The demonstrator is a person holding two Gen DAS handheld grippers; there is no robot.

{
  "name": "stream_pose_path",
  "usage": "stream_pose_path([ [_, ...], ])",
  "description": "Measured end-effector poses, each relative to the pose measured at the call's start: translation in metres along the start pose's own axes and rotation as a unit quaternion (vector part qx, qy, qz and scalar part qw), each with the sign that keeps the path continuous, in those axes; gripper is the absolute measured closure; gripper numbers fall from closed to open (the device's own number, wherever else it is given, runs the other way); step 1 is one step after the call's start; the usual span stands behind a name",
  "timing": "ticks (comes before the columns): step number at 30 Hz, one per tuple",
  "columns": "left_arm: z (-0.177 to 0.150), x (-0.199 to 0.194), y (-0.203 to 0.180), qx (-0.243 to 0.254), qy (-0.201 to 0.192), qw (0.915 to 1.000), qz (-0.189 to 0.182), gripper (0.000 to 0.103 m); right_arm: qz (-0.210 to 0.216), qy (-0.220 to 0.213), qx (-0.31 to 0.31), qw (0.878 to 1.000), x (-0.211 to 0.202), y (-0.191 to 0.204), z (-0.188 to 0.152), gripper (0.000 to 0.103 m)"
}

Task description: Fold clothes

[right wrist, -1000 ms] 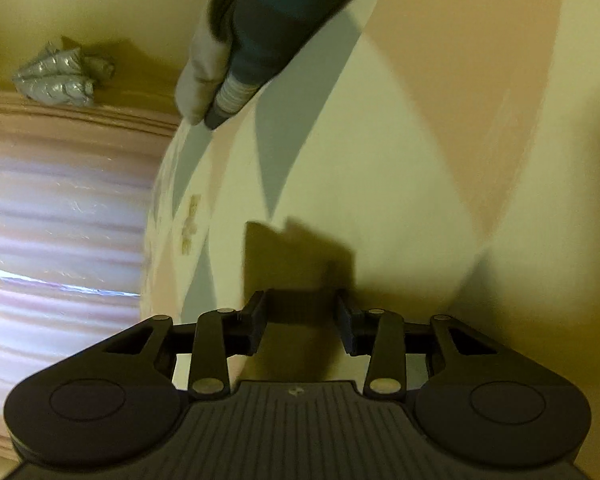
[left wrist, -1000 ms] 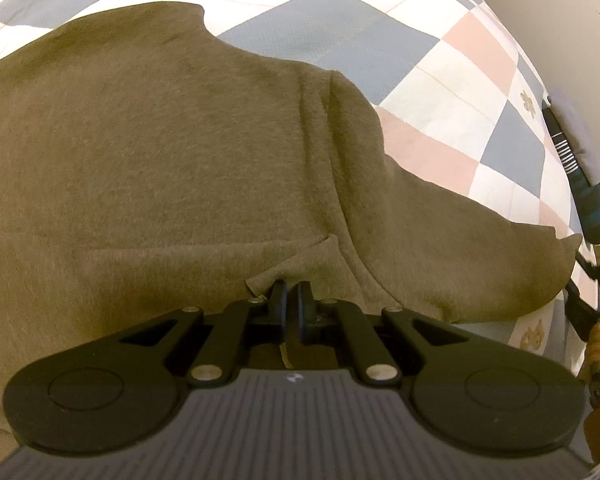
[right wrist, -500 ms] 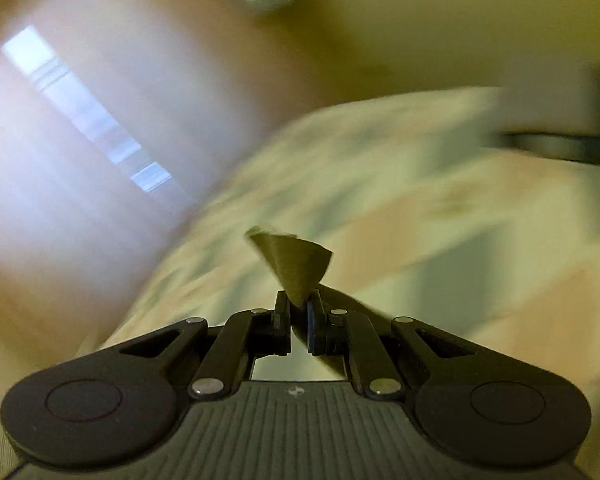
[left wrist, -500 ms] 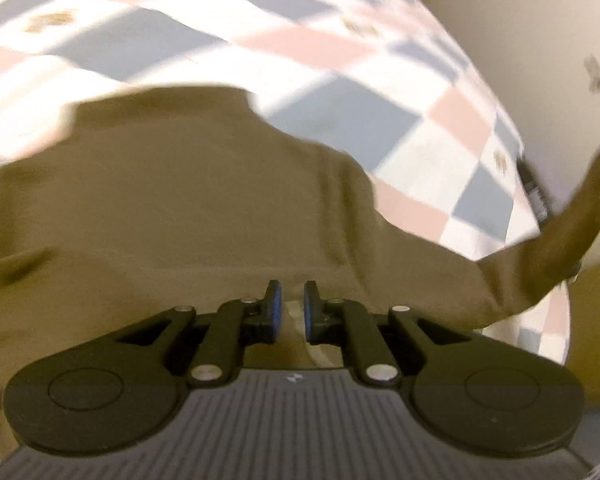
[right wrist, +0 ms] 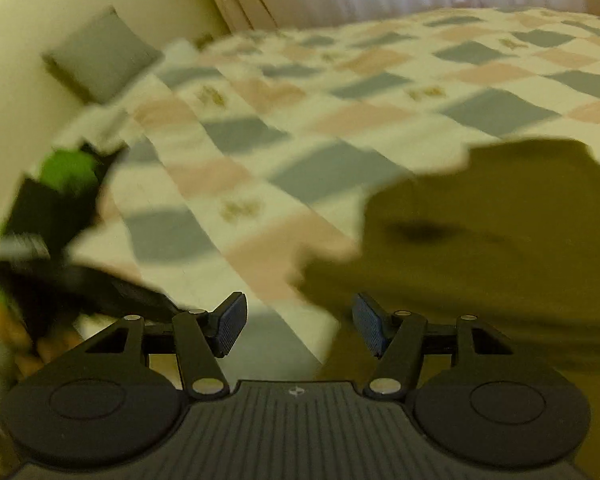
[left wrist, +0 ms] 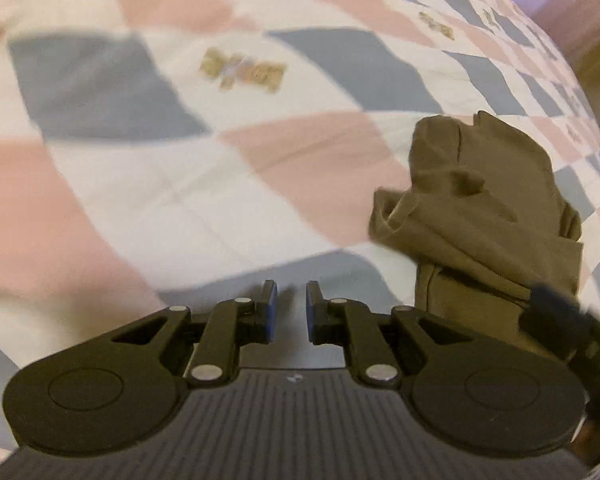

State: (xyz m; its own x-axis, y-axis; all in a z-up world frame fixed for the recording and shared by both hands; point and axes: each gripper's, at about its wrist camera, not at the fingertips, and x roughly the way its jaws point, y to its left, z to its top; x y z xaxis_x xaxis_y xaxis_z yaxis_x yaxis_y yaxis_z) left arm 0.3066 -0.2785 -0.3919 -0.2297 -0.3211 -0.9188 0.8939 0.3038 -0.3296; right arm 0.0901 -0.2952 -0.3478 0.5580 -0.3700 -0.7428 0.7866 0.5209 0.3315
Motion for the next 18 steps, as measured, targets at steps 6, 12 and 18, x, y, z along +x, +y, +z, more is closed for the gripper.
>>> stream_pose_path([
  [6,0.002,0.017,-0.003,-0.077,0.001,0.9904,-0.114,0.069,-0.19,0.006,-0.088,0.978,-0.034,-0.072,-0.028,0.042],
  [12,0.014,0.049,-0.004,-0.218,-0.014,0.9588,-0.181,0.057,-0.285,0.02,-0.194,0.939,-0.04,-0.13,-0.045,0.042],
  [18,0.029,0.076,-0.007,-0.255,0.014,0.9494,-0.183,0.083,-0.253,0.044,-0.202,0.945,-0.03,-0.16,-0.044,0.042],
])
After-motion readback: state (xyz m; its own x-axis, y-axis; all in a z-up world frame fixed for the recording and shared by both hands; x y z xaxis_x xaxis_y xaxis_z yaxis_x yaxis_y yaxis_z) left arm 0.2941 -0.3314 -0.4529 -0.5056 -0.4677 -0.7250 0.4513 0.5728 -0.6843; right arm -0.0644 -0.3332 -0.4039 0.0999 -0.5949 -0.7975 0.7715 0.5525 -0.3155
